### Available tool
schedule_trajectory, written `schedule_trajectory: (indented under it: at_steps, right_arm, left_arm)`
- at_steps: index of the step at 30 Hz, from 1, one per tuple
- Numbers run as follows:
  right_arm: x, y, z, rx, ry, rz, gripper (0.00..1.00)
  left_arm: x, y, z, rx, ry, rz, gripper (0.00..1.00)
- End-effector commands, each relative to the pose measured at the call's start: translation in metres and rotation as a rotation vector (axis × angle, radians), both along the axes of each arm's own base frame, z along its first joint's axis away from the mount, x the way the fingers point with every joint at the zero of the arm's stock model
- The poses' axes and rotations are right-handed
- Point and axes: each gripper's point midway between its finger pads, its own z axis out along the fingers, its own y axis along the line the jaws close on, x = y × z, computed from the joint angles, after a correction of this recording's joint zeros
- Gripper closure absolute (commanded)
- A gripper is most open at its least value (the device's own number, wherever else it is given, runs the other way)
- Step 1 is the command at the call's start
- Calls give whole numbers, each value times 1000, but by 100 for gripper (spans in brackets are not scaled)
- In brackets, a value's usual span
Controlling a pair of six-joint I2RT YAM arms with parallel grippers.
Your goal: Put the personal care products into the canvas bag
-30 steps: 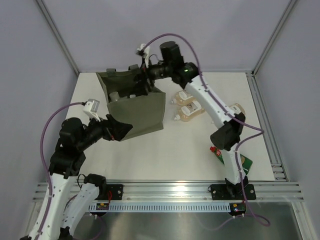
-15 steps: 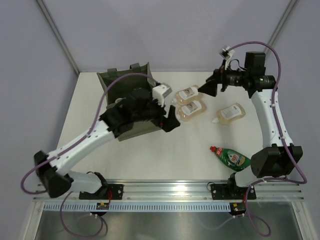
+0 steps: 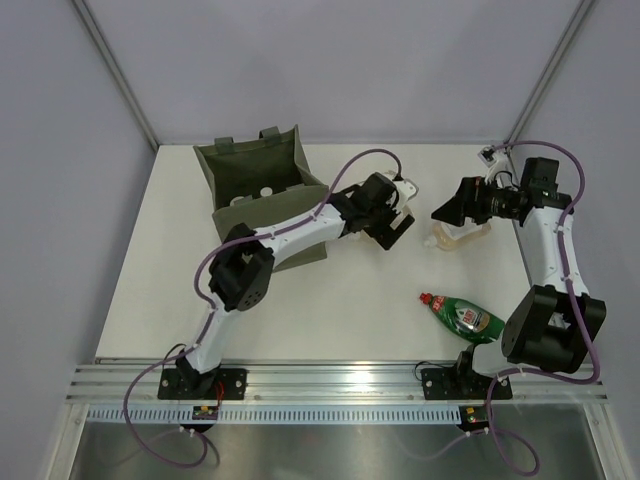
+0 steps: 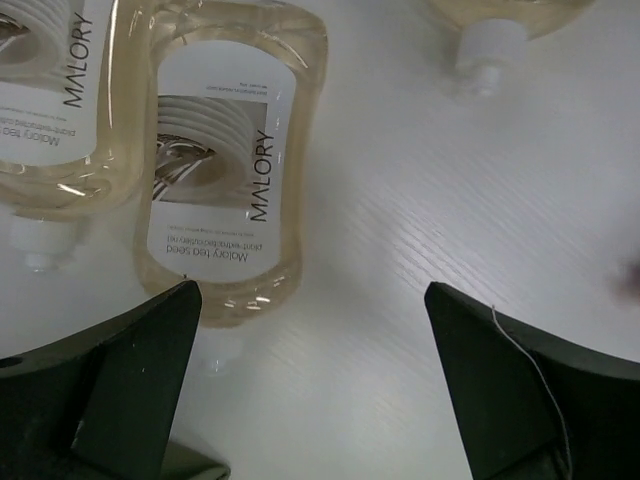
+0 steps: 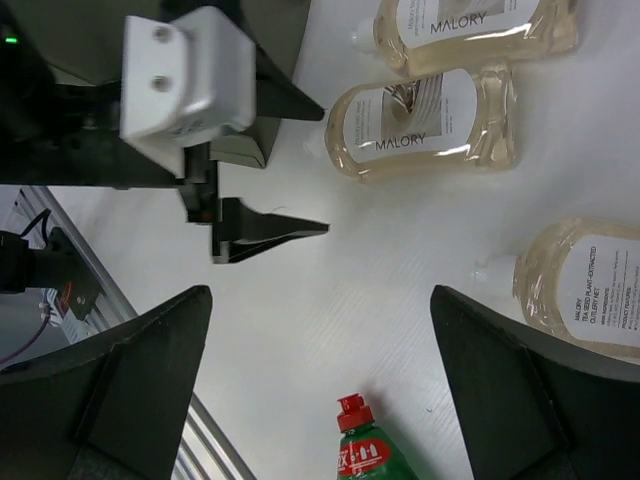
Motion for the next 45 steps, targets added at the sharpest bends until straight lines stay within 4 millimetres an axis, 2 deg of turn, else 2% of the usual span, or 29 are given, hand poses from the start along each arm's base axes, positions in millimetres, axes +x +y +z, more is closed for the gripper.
schedule_trajectory:
  at_steps: [1, 2, 5, 6, 12, 15, 17, 18, 20, 22, 26, 30, 33, 35, 44, 45]
  right_arm:
    - [-2, 0, 2, 12, -53, 26, 1]
    - [-2, 0, 0, 17, -52, 29, 0]
    - [-4, 1, -7, 24, -35, 37, 1]
    - [-4, 2, -8, 28, -32, 41, 1]
    - [-6, 4, -17, 51, -9, 57, 0]
    - [-6, 6, -19, 65, 3, 64, 0]
    - [-5, 5, -21, 70, 12, 64, 1]
    - [-4, 5, -19, 70, 6, 65, 0]
    - [-3, 6, -18, 72, 5, 66, 1]
    - [-3, 6, -17, 77, 4, 65, 1]
    - [-2, 7, -12, 92, 0, 66, 1]
    - [-3, 9, -6, 110, -7, 66, 1]
    - [-4, 10, -4, 114, -11, 69, 0]
    - [-6, 11, -5, 120, -7, 71, 1]
    - [-12, 14, -6, 133, -2, 81, 0]
    - [-12, 14, -6, 133, -5, 83, 1]
  left_arm:
    - [42, -6, 6, 21, -116, 52, 1]
    - [47, -7, -11, 36, -106, 67, 1]
    - [64, -6, -17, 10, -113, 141, 1]
    - [67, -5, -26, 20, -111, 149, 1]
    - [87, -4, -26, 9, -156, 219, 1]
    - [93, -3, -31, -1, -152, 222, 1]
    - [93, -4, -44, -2, -119, 199, 1]
    - [98, -4, -40, -35, -96, 225, 1]
    - [93, -3, -54, -29, -35, 211, 1]
    - [91, -1, -54, -52, 22, 245, 1]
    - [81, 1, -72, -15, 124, 284, 1]
    - [64, 13, -102, 66, 215, 347, 2]
    - [50, 25, -115, 157, 225, 368, 2]
    - [52, 34, -116, 212, 171, 406, 1]
    - [52, 44, -100, 305, 54, 412, 1]
    - [50, 47, -104, 314, 54, 413, 1]
